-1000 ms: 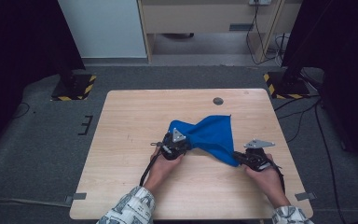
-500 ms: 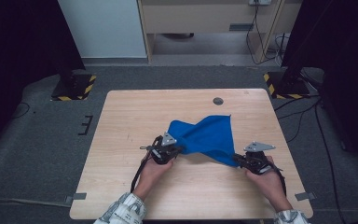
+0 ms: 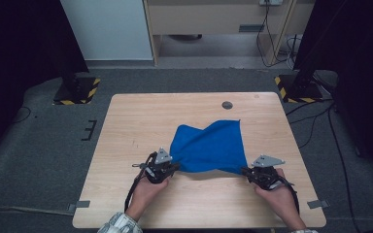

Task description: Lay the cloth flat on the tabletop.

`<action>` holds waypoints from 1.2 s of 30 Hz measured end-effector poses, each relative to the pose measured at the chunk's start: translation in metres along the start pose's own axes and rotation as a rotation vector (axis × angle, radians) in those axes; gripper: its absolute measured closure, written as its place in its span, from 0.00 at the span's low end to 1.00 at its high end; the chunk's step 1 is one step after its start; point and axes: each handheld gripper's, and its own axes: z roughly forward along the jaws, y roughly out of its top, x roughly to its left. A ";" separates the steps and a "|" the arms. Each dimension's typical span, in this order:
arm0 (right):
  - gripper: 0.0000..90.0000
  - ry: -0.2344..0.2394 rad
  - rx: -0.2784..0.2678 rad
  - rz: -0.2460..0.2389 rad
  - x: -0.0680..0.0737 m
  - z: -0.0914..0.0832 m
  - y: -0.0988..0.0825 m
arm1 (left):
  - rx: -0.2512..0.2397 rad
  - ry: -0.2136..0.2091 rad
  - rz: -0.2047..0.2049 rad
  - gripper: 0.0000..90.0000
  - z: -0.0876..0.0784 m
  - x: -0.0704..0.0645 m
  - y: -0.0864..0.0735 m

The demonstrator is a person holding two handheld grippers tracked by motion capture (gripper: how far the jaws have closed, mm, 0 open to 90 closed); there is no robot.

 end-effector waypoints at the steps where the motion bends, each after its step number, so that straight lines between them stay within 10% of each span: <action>1: 0.95 0.000 0.000 -0.004 0.000 -0.002 -0.002 | 0.000 -0.002 -0.001 0.96 -0.001 -0.003 -0.001; 16: 0.95 -0.039 -0.012 0.036 -0.008 -0.035 -0.028 | 0.037 -0.044 0.026 0.97 0.021 -0.022 0.002; 36: 0.89 -0.035 -0.022 0.006 0.005 -0.043 -0.031 | 0.059 -0.038 0.006 0.96 -0.006 -0.030 -0.013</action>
